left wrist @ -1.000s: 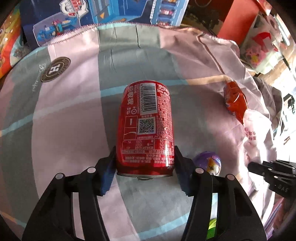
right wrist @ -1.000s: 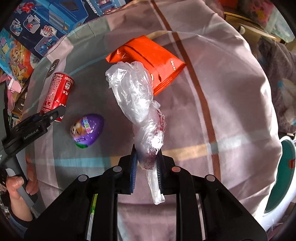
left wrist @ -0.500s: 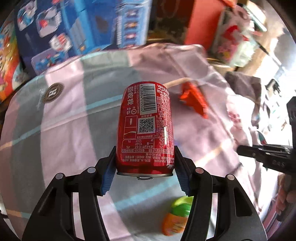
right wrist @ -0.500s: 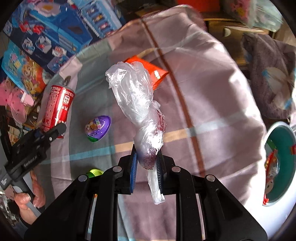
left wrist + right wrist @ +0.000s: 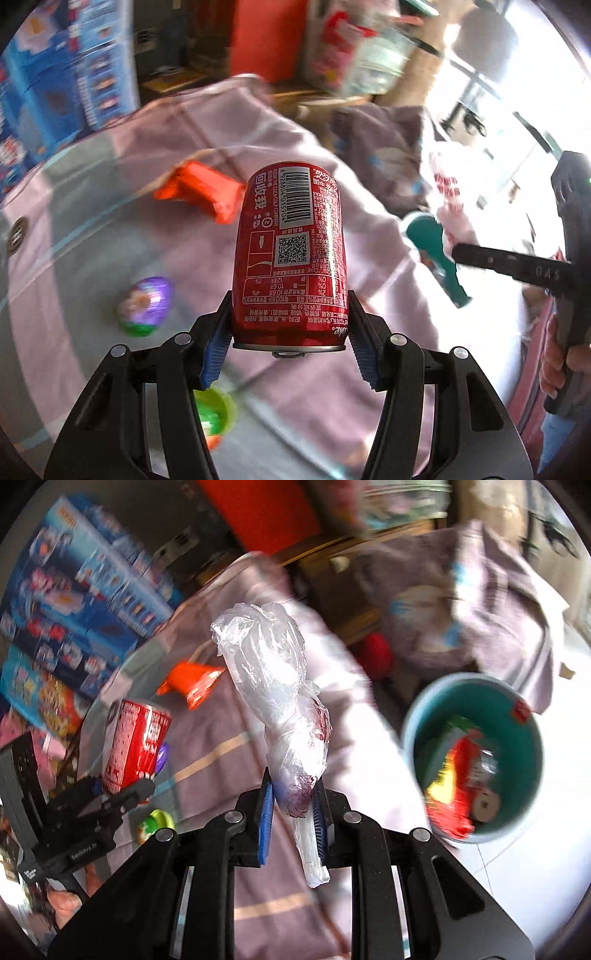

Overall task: Collect trash
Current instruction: 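Carry can and plastic bag over the teal bucket and open both tools to drop them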

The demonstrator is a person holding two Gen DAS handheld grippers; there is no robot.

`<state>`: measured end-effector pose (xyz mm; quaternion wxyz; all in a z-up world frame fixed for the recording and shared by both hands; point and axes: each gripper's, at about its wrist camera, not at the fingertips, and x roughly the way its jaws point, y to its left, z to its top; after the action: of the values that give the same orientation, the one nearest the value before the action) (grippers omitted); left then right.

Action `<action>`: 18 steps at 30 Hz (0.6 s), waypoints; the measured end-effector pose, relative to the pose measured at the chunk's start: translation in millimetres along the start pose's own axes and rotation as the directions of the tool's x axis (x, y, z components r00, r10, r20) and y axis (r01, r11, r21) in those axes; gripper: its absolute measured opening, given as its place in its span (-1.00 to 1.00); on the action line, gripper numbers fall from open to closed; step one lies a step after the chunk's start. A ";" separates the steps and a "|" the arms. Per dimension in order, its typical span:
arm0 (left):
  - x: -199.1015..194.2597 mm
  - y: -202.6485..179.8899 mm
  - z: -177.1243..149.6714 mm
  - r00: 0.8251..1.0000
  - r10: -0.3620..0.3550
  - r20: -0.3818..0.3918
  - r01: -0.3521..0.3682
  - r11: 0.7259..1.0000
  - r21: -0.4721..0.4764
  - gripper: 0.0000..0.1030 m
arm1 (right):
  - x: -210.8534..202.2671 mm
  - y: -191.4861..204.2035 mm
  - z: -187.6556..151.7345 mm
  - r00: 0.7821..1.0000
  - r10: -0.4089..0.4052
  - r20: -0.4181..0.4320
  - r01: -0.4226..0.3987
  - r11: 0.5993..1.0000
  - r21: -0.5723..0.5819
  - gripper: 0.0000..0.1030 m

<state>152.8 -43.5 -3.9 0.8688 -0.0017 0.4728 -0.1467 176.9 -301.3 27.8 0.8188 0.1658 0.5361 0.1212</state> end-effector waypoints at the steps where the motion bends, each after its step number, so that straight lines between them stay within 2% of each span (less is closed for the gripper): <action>1: 3.2 -12.3 2.0 1.000 -0.011 -0.005 0.011 1.000 0.018 0.13 | -6.7 -12.9 -1.4 1.000 -0.003 0.012 0.003 1.000 0.023 -0.64; 7: 23.6 -73.6 8.7 0.997 -0.058 -0.043 0.062 0.992 0.113 0.13 | -36.1 -79.0 -10.9 0.997 -0.034 0.063 0.026 0.992 0.127 -0.64; 11: 46.5 -117.8 14.5 0.992 -0.087 -0.091 0.103 0.977 0.187 0.13 | -52.8 -123.0 -18.8 0.993 -0.069 0.097 0.049 0.979 0.195 -0.64; 18: 85.9 -178.2 20.1 0.981 -0.095 -0.168 0.140 0.950 0.279 0.14 | -57.3 -177.9 -28.1 0.992 -0.083 0.091 0.054 0.958 0.280 -0.63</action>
<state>168.0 -238.8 -38.1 0.8108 0.1084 0.5102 -0.2655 132.2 -481.8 -6.0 0.8174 0.2660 0.5109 0.0079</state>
